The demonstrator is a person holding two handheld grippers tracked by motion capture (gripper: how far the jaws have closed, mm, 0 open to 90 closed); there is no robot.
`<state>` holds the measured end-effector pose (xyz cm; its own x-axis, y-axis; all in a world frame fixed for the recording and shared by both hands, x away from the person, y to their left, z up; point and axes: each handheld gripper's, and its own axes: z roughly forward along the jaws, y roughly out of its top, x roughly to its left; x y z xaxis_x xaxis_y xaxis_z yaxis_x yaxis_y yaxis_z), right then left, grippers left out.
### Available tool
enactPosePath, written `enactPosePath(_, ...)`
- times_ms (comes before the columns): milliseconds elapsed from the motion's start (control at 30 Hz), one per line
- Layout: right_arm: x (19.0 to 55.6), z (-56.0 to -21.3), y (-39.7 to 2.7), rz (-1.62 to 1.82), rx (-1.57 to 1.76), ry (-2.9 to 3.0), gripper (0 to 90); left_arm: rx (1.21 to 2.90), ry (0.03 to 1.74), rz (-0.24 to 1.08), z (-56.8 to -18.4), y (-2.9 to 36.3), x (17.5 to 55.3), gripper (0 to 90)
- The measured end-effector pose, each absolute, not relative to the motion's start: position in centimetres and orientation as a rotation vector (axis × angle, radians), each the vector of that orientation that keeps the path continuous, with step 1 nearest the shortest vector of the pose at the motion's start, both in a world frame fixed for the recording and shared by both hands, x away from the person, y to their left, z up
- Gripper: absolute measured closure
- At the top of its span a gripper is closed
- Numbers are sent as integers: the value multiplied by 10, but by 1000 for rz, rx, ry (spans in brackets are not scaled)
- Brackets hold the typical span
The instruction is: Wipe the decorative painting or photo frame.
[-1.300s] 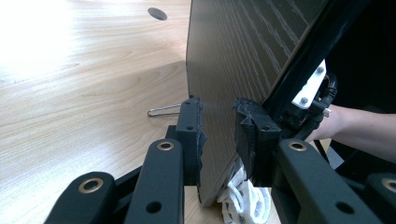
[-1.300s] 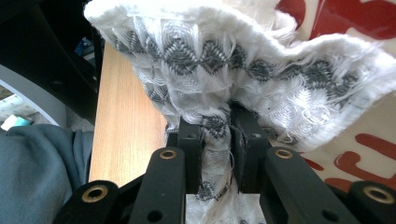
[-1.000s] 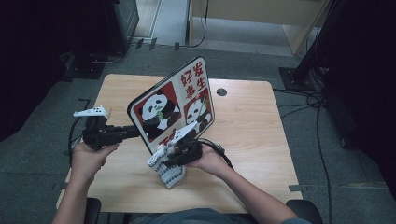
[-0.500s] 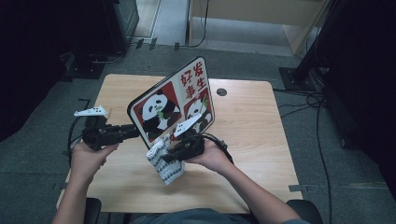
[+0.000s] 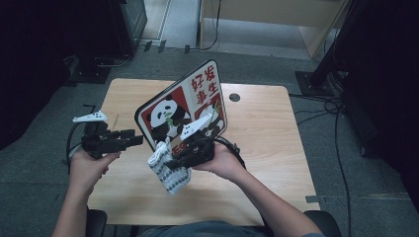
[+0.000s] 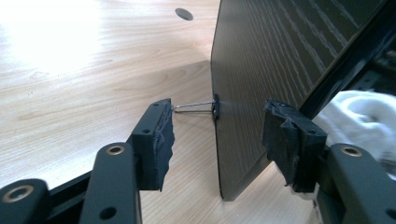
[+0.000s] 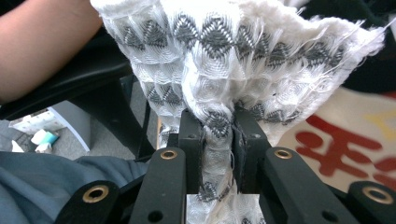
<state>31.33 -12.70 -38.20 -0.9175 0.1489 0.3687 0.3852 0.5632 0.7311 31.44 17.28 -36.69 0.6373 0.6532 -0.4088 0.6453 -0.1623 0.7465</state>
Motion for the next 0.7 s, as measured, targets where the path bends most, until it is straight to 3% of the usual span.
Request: enactPosePath(700,302,-326,-75,-1303,-208,-2558,772,1818,1073,27,-362,195,305,397)
